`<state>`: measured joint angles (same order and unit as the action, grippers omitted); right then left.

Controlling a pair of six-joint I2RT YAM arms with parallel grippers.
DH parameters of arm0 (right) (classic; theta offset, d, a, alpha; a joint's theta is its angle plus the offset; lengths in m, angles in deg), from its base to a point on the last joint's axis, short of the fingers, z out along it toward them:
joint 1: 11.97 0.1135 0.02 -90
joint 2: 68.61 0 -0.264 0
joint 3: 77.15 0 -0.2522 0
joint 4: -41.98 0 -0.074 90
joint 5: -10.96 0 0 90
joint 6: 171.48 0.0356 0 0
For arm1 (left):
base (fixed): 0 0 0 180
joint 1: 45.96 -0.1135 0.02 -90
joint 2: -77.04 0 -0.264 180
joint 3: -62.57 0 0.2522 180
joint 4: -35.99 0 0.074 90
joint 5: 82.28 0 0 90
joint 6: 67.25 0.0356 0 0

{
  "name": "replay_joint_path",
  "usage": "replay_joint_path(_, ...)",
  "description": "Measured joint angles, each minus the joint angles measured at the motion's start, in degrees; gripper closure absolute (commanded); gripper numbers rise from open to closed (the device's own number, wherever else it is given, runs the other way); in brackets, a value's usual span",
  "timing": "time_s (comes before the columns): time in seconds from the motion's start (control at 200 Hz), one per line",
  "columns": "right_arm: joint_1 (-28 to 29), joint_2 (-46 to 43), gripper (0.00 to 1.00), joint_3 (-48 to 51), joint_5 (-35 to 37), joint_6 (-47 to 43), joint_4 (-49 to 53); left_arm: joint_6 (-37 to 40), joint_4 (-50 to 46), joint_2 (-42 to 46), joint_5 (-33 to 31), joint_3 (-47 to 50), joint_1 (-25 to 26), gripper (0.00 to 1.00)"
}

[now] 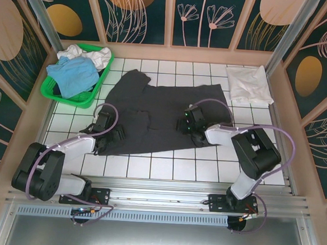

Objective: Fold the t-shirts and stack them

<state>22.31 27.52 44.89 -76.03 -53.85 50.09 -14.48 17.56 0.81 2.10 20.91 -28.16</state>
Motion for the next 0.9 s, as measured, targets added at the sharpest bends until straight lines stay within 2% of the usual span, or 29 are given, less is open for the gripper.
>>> replay_joint_path(0.3,0.09,-14.53,0.42,2.93,4.94,1.88,9.44,-0.57,-1.62,3.23,0.35,1.36,-2.14,0.23)
replay_joint_path(0.37,-0.33,-15.80,0.42,3.19,5.88,2.43,10.27,-0.39,-2.64,3.56,1.22,0.22,-2.10,0.19)
replay_joint_path(0.51,-0.42,-16.90,0.41,7.08,4.48,4.90,10.64,-0.09,0.48,4.81,6.95,-1.42,-1.55,0.20)
replay_joint_path(0.621,-0.39,-16.94,0.41,11.91,3.78,7.45,11.15,0.09,3.28,1.60,9.31,-3.41,-0.17,0.20)
replay_joint_path(0.761,-1.86,-18.73,0.41,13.97,3.26,10.36,11.10,-0.48,4.35,-3.15,9.14,-2.73,0.00,0.19)
replay_joint_path(0.901,-4.44,-22.97,0.40,15.34,2.51,13.27,15.67,-1.90,7.52,-2.38,8.22,-0.57,-0.42,0.19)
